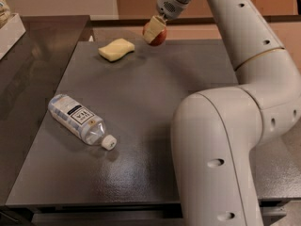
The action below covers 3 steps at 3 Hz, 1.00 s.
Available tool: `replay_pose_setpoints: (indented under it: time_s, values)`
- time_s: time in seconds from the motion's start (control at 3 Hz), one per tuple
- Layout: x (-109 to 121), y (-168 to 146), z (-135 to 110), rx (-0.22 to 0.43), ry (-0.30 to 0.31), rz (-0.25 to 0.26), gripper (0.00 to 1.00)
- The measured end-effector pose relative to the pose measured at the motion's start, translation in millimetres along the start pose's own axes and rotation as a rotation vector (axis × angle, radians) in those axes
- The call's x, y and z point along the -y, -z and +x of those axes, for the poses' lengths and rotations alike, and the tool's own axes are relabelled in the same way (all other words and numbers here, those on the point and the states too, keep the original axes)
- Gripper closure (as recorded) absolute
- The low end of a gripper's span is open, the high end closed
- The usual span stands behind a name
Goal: Move apple near sponge
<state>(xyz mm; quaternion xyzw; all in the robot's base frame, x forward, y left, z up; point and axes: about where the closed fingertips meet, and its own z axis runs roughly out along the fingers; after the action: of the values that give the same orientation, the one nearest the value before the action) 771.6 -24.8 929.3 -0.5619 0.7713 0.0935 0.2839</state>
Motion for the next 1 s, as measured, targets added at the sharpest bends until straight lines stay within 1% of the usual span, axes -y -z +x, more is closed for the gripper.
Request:
replay_pose_setpoints:
  time_s: [0.33,1.0]
  values:
    - [1.4,-15.9,-10.3,0.003,0.009,0.001,1.0]
    - [-9.5,-39.0,-10.6,-0.017,0.01,-0.043,1.0]
